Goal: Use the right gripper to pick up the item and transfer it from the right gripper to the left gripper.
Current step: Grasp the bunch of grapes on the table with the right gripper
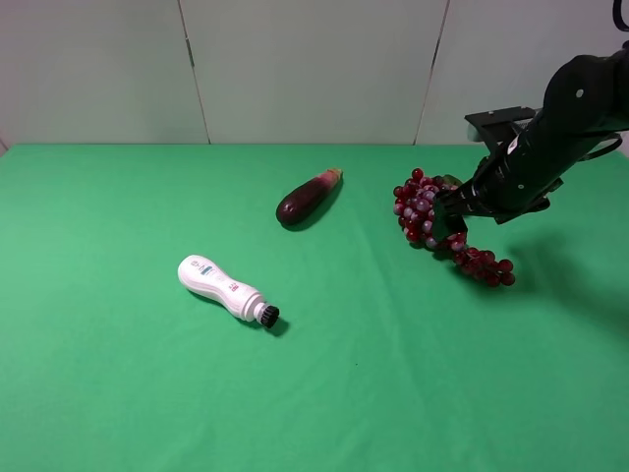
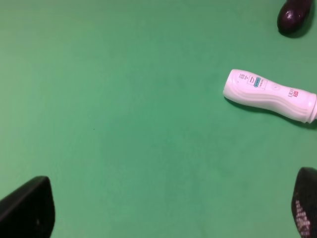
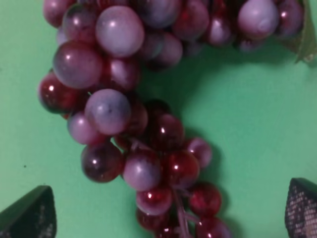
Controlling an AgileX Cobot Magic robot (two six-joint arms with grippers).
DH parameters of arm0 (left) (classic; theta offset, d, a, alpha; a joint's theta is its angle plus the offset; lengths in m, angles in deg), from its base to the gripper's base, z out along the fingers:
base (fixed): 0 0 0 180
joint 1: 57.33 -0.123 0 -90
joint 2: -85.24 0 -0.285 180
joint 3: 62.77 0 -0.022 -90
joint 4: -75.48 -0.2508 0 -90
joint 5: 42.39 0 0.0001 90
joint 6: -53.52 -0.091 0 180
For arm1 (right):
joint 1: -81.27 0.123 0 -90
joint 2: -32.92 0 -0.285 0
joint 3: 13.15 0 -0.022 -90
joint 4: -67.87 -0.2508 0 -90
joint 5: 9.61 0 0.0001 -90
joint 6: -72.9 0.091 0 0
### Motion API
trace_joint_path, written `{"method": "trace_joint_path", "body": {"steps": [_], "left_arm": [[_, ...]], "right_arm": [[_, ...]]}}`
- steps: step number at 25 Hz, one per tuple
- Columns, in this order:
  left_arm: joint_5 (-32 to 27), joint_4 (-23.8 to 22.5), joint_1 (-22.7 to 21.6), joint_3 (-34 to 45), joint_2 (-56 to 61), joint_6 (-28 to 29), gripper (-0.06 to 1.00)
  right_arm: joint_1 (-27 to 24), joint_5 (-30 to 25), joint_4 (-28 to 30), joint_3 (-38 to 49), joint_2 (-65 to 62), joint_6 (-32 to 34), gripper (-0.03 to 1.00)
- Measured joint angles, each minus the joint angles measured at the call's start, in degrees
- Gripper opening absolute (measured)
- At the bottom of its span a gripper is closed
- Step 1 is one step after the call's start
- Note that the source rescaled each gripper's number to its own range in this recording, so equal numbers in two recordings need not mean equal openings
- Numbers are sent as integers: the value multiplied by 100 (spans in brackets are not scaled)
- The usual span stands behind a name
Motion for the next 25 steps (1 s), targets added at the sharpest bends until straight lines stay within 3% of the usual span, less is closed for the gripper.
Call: {"method": "trace_joint_path", "body": {"steps": [11, 25], "left_arm": [[0, 0, 0, 0, 0, 0, 100], [0, 0, 0, 0, 0, 0, 100]], "right_arm": [[0, 629, 2, -49, 463, -147, 100], [0, 841, -18, -49, 920, -152, 100]]}}
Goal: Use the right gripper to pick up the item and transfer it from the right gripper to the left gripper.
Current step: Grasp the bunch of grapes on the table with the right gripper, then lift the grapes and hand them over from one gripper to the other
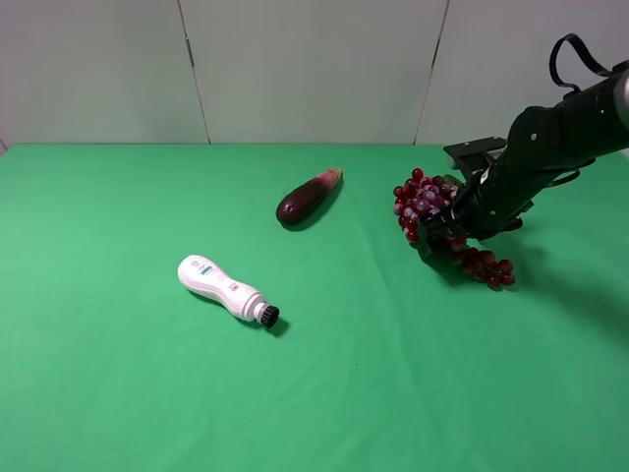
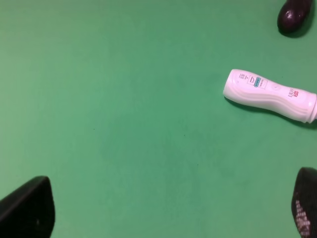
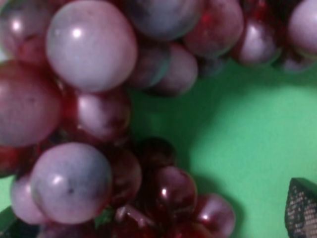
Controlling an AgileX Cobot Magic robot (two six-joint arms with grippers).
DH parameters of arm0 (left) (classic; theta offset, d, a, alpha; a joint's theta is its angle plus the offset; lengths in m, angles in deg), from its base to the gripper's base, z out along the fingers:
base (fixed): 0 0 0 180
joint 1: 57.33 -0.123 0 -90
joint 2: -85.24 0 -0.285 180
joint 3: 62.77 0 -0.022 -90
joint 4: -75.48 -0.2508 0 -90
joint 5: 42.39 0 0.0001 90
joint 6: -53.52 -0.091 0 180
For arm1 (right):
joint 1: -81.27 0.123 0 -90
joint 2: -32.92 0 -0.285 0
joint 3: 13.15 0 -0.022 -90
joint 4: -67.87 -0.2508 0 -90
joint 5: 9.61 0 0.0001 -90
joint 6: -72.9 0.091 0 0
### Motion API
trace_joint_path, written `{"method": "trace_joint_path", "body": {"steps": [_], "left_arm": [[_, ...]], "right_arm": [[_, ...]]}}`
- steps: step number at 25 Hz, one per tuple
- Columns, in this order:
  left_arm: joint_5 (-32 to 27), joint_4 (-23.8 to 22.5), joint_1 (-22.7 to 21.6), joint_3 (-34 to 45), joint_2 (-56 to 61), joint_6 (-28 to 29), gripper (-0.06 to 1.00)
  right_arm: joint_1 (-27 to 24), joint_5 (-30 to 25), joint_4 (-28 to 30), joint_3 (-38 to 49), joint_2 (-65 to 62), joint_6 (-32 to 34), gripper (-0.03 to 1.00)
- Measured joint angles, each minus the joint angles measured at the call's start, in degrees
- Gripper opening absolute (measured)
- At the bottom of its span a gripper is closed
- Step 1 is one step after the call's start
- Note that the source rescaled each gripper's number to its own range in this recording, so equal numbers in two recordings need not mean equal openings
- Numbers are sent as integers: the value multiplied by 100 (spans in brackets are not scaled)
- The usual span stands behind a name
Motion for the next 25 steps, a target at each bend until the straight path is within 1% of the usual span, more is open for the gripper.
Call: {"method": "trace_joint_path", "body": {"steps": [2, 3, 4, 5, 6, 7, 20, 25], "left_arm": [[0, 0, 0, 0, 0, 0, 100], [0, 0, 0, 0, 0, 0, 100], [0, 0, 0, 0, 0, 0, 100], [0, 0, 0, 0, 0, 0, 100], [0, 0, 0, 0, 0, 0, 100], [0, 0, 0, 0, 0, 0, 100], [0, 0, 0, 0, 0, 0, 100], [0, 0, 0, 0, 0, 0, 100]], "right_arm": [[0, 18, -5, 0, 0, 0, 99], [0, 24, -5, 0, 0, 5, 91], [0, 24, -5, 0, 0, 5, 80], [0, 24, -5, 0, 0, 5, 60], [0, 24, -5, 0, 0, 5, 35], [0, 24, -5, 0, 0, 19, 17], [0, 18, -5, 0, -30, 191, 17], [0, -62, 1, 0, -479, 221, 17]]}}
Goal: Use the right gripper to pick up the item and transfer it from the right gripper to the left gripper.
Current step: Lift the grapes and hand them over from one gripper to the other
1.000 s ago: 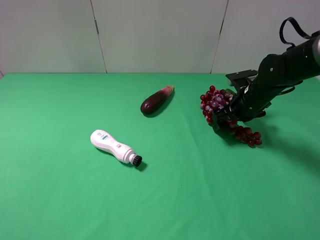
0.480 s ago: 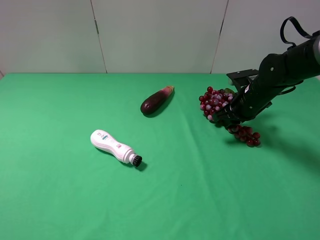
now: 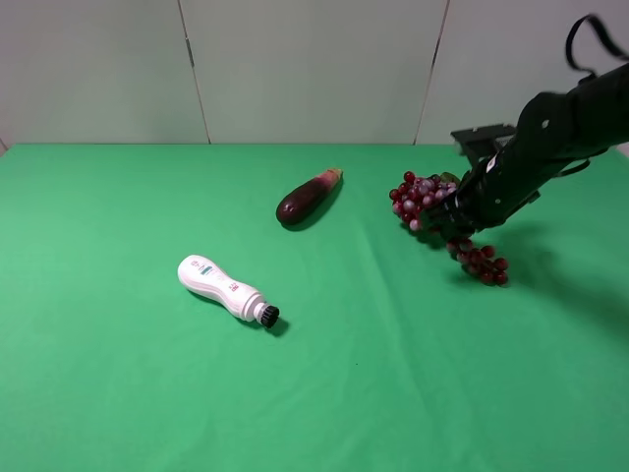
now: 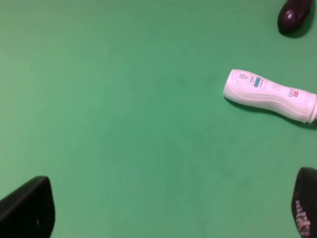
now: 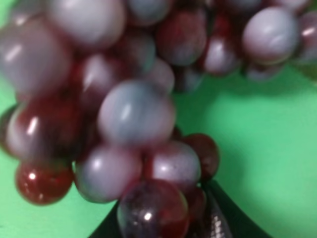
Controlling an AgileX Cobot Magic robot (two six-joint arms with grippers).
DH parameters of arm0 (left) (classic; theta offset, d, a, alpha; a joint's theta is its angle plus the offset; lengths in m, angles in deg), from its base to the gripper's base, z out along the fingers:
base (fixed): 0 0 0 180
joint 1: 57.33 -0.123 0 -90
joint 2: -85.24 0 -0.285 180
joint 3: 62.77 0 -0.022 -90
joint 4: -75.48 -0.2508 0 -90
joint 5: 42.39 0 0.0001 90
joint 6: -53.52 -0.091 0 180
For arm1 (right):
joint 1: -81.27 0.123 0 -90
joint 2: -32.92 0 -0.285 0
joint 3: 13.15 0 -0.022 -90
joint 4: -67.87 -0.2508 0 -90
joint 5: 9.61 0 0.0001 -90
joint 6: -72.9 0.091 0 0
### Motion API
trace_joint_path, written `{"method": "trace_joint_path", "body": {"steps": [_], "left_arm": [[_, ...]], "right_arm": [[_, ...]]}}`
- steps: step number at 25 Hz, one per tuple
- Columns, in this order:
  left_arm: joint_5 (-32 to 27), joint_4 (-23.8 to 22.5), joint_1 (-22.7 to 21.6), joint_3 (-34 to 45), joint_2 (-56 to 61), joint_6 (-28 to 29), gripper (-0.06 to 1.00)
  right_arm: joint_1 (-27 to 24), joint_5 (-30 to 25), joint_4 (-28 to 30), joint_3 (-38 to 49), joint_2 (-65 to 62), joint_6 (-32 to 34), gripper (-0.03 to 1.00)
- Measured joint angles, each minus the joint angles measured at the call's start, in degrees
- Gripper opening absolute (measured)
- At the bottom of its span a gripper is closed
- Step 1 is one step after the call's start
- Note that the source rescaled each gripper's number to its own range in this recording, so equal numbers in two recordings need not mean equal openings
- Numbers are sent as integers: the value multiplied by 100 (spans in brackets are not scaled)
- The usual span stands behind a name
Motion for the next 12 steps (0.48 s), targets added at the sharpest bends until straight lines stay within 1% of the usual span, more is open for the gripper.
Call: {"method": "trace_joint_path", "body": {"steps": [1, 3, 7, 9, 12], "left_arm": [[0, 0, 0, 0, 0, 0, 100], [0, 0, 0, 0, 0, 0, 100], [0, 0, 0, 0, 0, 0, 100], [0, 0, 0, 0, 0, 0, 100], [0, 0, 0, 0, 0, 0, 100]], "right_arm": [[0, -11, 0, 0, -168, -7, 16], [13, -71, 18, 0, -477, -40, 11], [139, -232, 34, 0, -1045, -185, 10], [260, -369, 34, 0, -1306, -272, 7], [490, -543, 38, 0, -1639, -347, 5]]}}
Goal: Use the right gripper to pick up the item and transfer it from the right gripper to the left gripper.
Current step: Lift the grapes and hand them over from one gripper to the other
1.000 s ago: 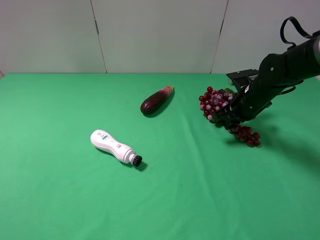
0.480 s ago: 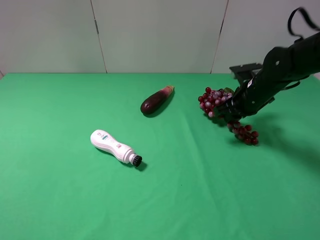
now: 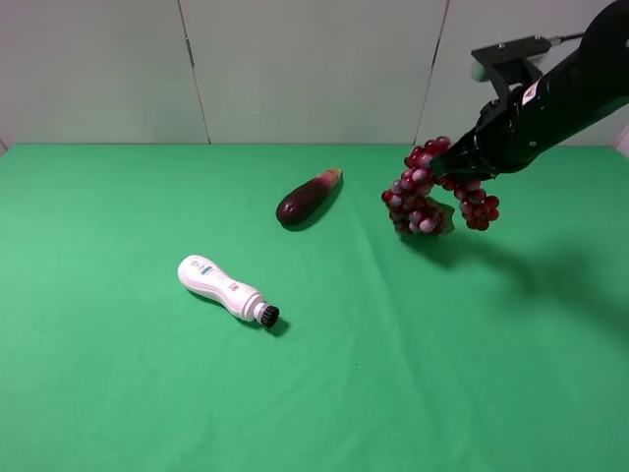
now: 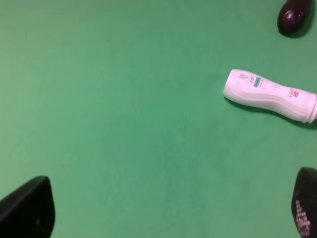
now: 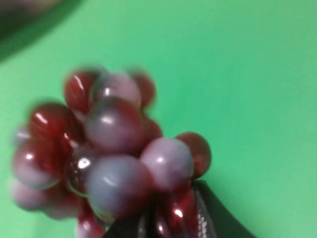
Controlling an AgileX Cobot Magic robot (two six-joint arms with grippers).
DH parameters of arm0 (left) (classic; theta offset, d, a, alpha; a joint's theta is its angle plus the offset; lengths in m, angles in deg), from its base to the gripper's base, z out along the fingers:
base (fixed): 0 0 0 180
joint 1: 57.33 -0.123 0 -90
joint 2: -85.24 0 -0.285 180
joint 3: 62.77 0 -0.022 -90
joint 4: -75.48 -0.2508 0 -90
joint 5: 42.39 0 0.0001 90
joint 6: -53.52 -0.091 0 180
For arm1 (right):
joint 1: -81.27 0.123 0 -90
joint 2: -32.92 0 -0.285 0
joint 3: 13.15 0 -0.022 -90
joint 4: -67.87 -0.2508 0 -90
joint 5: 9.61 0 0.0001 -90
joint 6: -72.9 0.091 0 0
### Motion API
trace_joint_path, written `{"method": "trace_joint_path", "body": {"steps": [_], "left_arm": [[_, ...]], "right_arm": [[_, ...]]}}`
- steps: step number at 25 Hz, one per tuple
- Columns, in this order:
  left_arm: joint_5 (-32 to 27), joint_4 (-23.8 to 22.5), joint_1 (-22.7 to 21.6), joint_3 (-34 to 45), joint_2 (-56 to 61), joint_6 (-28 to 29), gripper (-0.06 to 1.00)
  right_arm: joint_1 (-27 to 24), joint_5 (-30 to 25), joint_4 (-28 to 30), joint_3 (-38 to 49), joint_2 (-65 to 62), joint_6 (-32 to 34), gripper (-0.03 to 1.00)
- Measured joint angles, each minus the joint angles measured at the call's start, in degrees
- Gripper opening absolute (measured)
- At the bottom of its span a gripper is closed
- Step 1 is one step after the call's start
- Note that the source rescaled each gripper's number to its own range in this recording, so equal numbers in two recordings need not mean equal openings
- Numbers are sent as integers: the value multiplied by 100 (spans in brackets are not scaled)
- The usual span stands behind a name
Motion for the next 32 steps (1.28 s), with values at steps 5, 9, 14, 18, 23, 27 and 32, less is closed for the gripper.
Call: {"method": "trace_joint_path", "body": {"steps": [5, 9, 14, 18, 23, 27, 32], "left_arm": [[0, 0, 0, 0, 0, 0, 100], [0, 0, 0, 0, 0, 0, 100], [0, 0, 0, 0, 0, 0, 100], [0, 0, 0, 0, 0, 0, 100], [0, 0, 0, 0, 0, 0, 100], [0, 0, 0, 0, 0, 0, 100], [0, 0, 0, 0, 0, 0, 100]], "right_arm": [[460, -151, 22, 5, -535, -22, 4], [764, -199, 90, 5, -912, -64, 3], [1090, -423, 114, -318, -1143, -70, 3], [1422, -519, 107, -628, -1148, -223, 3], [1882, -495, -82, -746, -1155, -311, 3], [2231, -454, -235, -746, -1155, -320, 3], [2604, -360, -277, -746, -1155, -325, 3]]}}
